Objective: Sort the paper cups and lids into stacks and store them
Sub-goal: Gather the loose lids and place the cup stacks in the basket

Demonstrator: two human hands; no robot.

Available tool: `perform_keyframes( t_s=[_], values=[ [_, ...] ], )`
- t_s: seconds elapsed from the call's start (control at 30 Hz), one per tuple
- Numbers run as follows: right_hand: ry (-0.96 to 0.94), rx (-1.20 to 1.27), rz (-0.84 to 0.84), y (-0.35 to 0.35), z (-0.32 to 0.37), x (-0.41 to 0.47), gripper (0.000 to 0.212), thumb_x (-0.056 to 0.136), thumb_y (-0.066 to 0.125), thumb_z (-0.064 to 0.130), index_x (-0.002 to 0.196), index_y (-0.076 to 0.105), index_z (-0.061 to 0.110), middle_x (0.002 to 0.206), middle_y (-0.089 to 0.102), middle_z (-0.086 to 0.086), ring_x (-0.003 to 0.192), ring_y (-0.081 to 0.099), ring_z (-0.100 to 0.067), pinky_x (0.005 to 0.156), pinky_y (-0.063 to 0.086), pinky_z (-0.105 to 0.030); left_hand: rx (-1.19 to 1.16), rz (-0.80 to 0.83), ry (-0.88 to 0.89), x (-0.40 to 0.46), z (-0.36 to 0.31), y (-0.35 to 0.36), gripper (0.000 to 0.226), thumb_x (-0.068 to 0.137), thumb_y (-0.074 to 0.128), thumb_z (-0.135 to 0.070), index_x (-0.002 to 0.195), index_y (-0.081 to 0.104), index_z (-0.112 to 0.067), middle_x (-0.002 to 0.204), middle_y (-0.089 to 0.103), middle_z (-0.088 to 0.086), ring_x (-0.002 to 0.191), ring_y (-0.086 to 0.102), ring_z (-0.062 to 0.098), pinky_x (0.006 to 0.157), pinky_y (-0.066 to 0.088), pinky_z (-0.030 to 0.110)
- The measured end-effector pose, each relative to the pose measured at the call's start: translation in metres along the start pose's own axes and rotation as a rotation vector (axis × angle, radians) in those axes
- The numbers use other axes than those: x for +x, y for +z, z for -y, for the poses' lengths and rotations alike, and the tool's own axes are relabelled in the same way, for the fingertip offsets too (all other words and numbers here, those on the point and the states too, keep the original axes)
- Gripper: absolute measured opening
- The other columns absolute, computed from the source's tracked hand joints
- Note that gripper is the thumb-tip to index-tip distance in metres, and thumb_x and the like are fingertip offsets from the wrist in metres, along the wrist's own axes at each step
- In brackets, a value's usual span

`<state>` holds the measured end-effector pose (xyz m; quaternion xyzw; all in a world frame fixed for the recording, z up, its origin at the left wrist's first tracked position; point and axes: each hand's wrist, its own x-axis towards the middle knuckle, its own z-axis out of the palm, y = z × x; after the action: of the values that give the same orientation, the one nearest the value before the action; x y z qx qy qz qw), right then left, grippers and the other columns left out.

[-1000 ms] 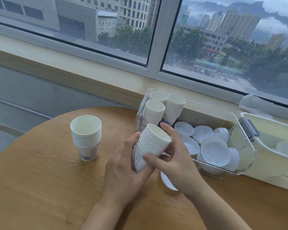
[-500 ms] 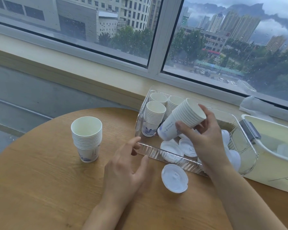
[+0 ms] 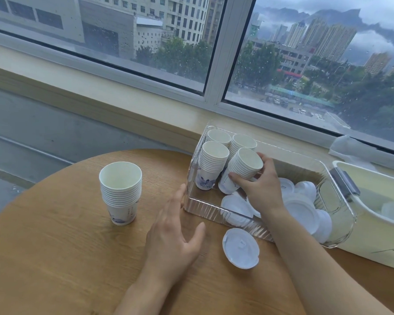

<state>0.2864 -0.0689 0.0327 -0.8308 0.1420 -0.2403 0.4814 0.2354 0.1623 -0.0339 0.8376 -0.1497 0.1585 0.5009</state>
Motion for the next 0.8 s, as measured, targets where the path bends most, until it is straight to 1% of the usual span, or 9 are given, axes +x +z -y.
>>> perform_keyframes(
  t_s=[0.07, 0.17, 0.27, 0.3, 0.37, 0.43, 0.57, 0.67, 0.8],
  values=[
    [-0.024, -0.049, -0.001, 0.0006, 0.0003, -0.0015, 0.089, 0.074, 0.096, 0.033, 0.146, 0.043, 0.032, 0.133, 0.061, 0.006, 0.116, 0.058, -0.014, 0.091, 0.061, -0.052, -0.004, -0.001, -0.003, -0.0001, 0.0, -0.0004, 0.089, 0.082, 0.07, -0.047, 0.161, 0.031, -0.034, 0.145, 0.058, -0.013, 0.129, 0.057, 0.006, 0.101, 0.055, 0.039],
    [-0.046, -0.092, 0.0, 0.0009, 0.0034, -0.0032, 0.089, 0.076, 0.094, 0.03, 0.149, 0.043, 0.027, 0.132, 0.061, 0.005, 0.114, 0.058, -0.014, 0.094, 0.057, -0.039, -0.006, 0.001, -0.003, -0.0002, 0.0004, -0.0009, 0.089, 0.082, 0.069, -0.048, 0.161, 0.029, -0.037, 0.145, 0.057, -0.014, 0.13, 0.056, 0.005, 0.102, 0.055, 0.039],
    [-0.033, -0.096, -0.015, 0.001, 0.005, -0.0033, 0.088, 0.075, 0.094, 0.031, 0.148, 0.044, 0.029, 0.123, 0.063, 0.01, 0.104, 0.061, -0.007, 0.091, 0.06, -0.044, -0.002, 0.005, -0.003, -0.0002, 0.0003, -0.0007, 0.089, 0.082, 0.069, -0.049, 0.161, 0.028, -0.038, 0.144, 0.057, -0.017, 0.128, 0.056, 0.003, 0.101, 0.055, 0.038],
    [-0.031, -0.104, -0.016, 0.0013, 0.0057, -0.0033, 0.088, 0.075, 0.094, 0.031, 0.148, 0.044, 0.029, 0.12, 0.063, 0.011, 0.1, 0.061, -0.003, 0.09, 0.059, -0.042, -0.001, 0.008, -0.005, -0.0002, 0.0003, -0.0007, 0.089, 0.082, 0.069, -0.049, 0.161, 0.028, -0.038, 0.144, 0.056, -0.019, 0.127, 0.056, 0.002, 0.1, 0.055, 0.037],
    [-0.037, -0.135, -0.005, 0.0012, 0.0062, -0.0032, 0.088, 0.077, 0.092, 0.028, 0.149, 0.043, 0.026, 0.12, 0.064, 0.008, 0.097, 0.06, -0.003, 0.087, 0.052, -0.032, 0.002, 0.011, -0.002, -0.0004, 0.0002, -0.001, 0.089, 0.083, 0.069, -0.049, 0.161, 0.028, -0.038, 0.144, 0.055, -0.021, 0.126, 0.056, 0.0, 0.1, 0.055, 0.035],
    [-0.052, -0.171, 0.002, 0.0012, 0.0058, -0.0032, 0.087, 0.077, 0.092, 0.028, 0.15, 0.043, 0.024, 0.123, 0.064, 0.005, 0.104, 0.061, -0.013, 0.087, 0.047, -0.029, 0.005, 0.011, 0.0, -0.0007, 0.0003, -0.0009, 0.089, 0.082, 0.069, -0.05, 0.161, 0.028, -0.038, 0.144, 0.055, -0.021, 0.126, 0.056, 0.001, 0.099, 0.055, 0.036],
    [-0.077, -0.226, 0.03, 0.004, 0.0036, -0.0019, 0.087, 0.076, 0.091, 0.028, 0.148, 0.044, 0.024, 0.129, 0.066, 0.002, 0.114, 0.062, -0.021, 0.09, 0.05, -0.035, 0.005, 0.003, -0.007, -0.0008, 0.0003, -0.0005, 0.09, 0.082, 0.069, -0.049, 0.161, 0.028, -0.039, 0.141, 0.058, -0.019, 0.125, 0.057, 0.003, 0.099, 0.056, 0.037],
    [-0.083, -0.228, 0.049, 0.0045, 0.0041, -0.0007, 0.088, 0.077, 0.091, 0.028, 0.15, 0.042, 0.024, 0.134, 0.065, 0.001, 0.117, 0.062, -0.022, 0.093, 0.051, -0.036, 0.008, 0.003, -0.008, -0.0008, 0.0, -0.0003, 0.09, 0.081, 0.07, -0.05, 0.161, 0.028, -0.04, 0.138, 0.06, -0.017, 0.123, 0.058, 0.003, 0.098, 0.057, 0.037],
    [-0.074, -0.185, 0.069, 0.0019, 0.0042, -0.0027, 0.089, 0.079, 0.092, 0.03, 0.152, 0.041, 0.022, 0.14, 0.061, 0.003, 0.119, 0.058, -0.018, 0.093, 0.045, -0.029, 0.008, 0.0, -0.01, -0.0003, 0.0011, -0.0007, 0.09, 0.081, 0.07, -0.049, 0.161, 0.028, -0.04, 0.138, 0.06, -0.016, 0.124, 0.058, 0.003, 0.098, 0.057, 0.037]
  ],
)
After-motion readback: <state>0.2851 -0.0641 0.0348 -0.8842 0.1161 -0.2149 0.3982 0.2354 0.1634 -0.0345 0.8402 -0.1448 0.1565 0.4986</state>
